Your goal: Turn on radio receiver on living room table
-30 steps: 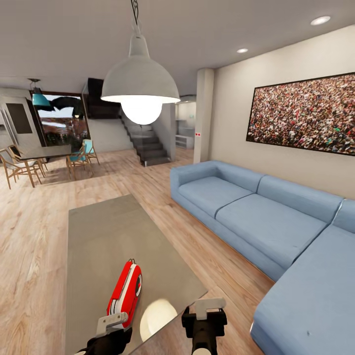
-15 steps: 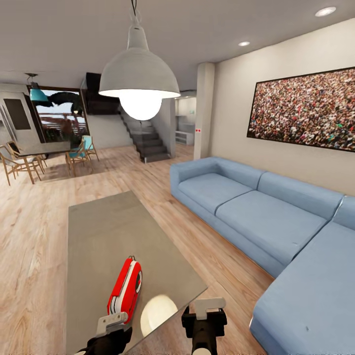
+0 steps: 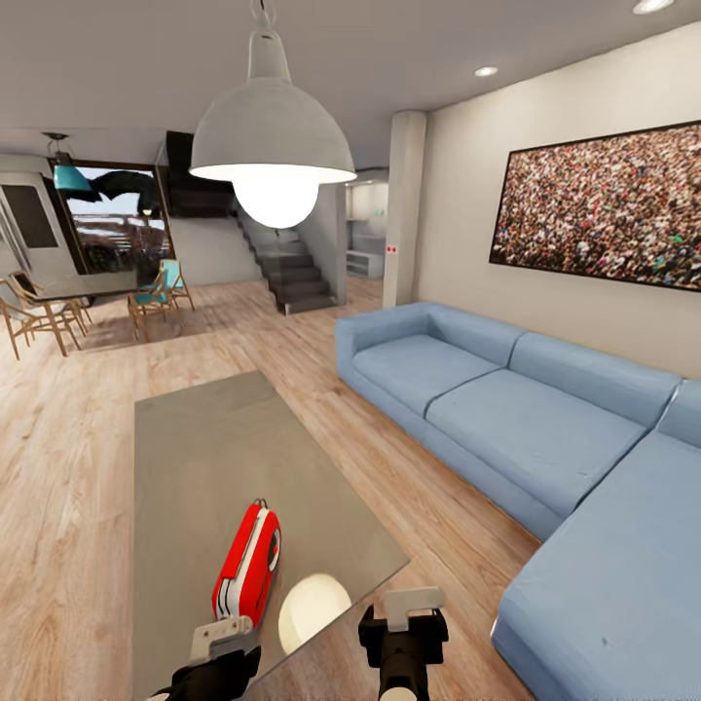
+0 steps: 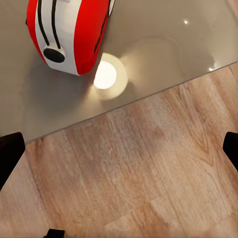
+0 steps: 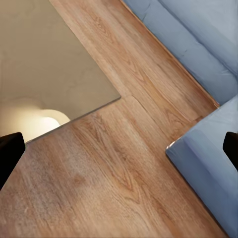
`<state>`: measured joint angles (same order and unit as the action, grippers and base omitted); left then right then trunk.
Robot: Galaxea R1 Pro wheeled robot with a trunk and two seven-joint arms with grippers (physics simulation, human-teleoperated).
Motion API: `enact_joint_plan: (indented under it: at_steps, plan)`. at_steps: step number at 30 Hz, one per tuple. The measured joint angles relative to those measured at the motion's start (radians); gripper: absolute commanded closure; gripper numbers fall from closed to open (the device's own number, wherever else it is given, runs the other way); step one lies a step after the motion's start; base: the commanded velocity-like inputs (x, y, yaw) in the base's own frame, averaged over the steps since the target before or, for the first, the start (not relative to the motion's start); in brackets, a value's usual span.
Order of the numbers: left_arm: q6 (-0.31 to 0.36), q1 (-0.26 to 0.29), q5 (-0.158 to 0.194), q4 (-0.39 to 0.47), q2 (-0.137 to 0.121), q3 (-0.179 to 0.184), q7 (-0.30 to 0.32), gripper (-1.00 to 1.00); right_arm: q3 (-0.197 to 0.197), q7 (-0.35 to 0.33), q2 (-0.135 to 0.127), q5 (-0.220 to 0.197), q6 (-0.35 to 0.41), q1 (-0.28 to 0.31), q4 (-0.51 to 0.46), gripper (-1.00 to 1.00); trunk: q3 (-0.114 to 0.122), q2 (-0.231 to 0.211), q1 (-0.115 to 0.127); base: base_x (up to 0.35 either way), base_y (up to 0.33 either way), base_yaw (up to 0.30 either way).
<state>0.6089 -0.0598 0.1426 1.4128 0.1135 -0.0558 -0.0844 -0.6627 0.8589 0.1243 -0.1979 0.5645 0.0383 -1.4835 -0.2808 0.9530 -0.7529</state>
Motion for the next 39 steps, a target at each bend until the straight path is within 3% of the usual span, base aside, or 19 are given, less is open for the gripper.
enact_joint_plan:
  at_steps: [14,21,39]
  plan:
    - [0.003,0.000,-0.002,0.040,-0.001,0.005,0.000,-1.00,0.000,0.000,0.000,-0.001,0.000,0.000,0.001,-1.00,-0.004,0.000,0.000,0.000,0.000,0.000]
    - [0.000,-0.027,-0.002,0.132,-0.002,-0.040,0.000,-1.00,0.001,0.000,0.000,-0.001,0.000,0.000,0.002,-1.00,-0.004,0.000,0.000,0.000,0.000,0.000]
    - [-0.007,-0.029,-0.001,0.141,-0.005,-0.071,0.000,-1.00,0.002,-0.004,0.000,-0.003,-0.003,0.000,0.008,-1.00,-0.004,0.000,0.000,0.000,0.000,0.000]
